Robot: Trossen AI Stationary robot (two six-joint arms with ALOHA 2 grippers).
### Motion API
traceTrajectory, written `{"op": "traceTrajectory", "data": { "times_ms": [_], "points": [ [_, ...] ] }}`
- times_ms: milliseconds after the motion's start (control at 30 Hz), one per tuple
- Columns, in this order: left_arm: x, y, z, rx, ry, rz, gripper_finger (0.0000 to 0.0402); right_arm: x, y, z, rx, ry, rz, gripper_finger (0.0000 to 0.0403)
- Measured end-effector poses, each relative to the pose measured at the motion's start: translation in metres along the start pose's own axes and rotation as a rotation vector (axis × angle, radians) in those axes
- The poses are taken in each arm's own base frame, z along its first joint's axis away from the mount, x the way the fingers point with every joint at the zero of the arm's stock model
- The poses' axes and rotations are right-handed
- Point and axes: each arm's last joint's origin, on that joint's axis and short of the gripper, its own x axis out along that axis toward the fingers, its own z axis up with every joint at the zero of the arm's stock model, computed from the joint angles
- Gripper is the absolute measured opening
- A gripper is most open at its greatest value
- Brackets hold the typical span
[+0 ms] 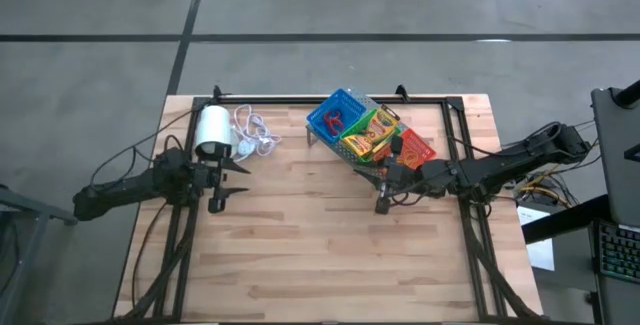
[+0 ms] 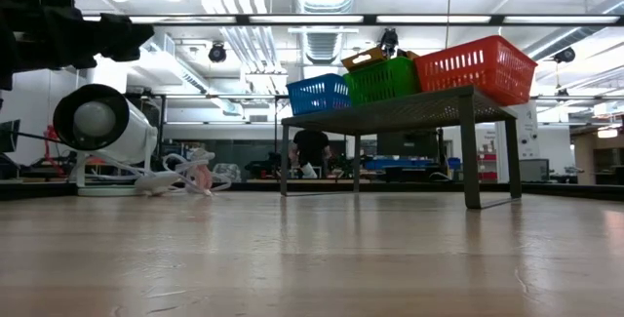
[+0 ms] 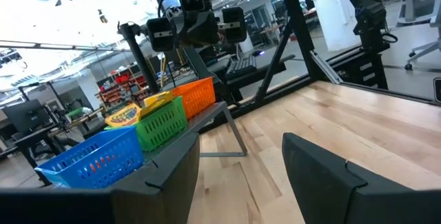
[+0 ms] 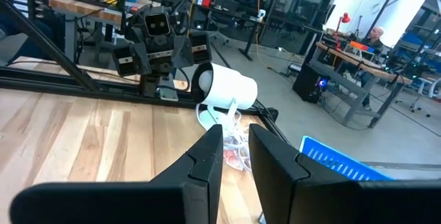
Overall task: Pick & Place Office Desk Supplies
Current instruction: Return to Home Position
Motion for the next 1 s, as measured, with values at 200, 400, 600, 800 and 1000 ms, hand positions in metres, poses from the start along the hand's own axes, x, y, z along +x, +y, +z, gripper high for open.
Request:
{"op": "traceTrajectory", "data": {
  "times_ms": [200, 400, 600, 800, 1000],
  "points": [
    [0.0, 0.0, 0.0, -0.002, 0.0, 0.0, 0.021, -0.008, 0.007, 0.003, 0.057, -0.016, 0.126, 0.0068],
    [0.0, 0.0, 0.0, -0.002, 0.001, 0.0, 0.021, -0.042, 0.025, 0.02, 0.095, -0.082, 0.29, 0.0068],
    [0.0, 0.0, 0.0, -0.002, 0.001, 0.0, 0.021, -0.08, 0.056, 0.018, 0.08, -0.105, 0.516, 0.0068],
    [0.0, 0.0, 0.0, -0.002, 0.001, 0.0, 0.021, -0.115, 0.07, -0.008, 0.104, -0.029, 0.148, 0.0068],
    [0.0, 0.0, 0.0, 0.0, 0.002, 0.0, 0.021, -0.141, 0.07, -0.036, 0.172, -0.123, 0.367, 0.0068]
  ]
}}
